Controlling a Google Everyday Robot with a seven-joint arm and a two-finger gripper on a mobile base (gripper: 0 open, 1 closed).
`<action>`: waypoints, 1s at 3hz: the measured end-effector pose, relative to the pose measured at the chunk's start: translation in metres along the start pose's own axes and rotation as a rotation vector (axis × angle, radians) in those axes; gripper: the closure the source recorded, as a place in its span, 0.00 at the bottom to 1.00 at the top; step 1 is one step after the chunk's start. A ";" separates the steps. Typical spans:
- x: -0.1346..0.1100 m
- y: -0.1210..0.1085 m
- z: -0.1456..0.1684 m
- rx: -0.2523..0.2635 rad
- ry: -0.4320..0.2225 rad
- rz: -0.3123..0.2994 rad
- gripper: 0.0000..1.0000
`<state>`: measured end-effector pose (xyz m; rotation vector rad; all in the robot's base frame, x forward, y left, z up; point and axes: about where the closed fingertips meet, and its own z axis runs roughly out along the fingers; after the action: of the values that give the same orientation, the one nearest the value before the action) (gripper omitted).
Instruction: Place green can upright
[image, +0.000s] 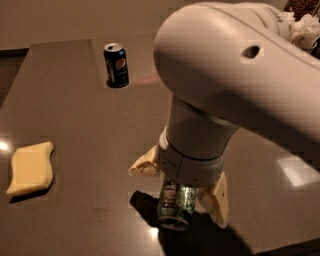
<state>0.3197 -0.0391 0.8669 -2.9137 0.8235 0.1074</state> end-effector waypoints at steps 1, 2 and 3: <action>0.003 -0.005 0.006 -0.024 0.007 -0.051 0.00; 0.006 -0.003 0.014 -0.050 0.011 -0.075 0.17; 0.008 -0.002 0.015 -0.062 0.011 -0.078 0.40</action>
Offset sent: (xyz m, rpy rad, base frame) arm 0.0071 -0.0065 -0.0304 -0.0806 0.0438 0.1054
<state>0.3267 -0.0399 0.8511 -3.0029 0.7194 0.1124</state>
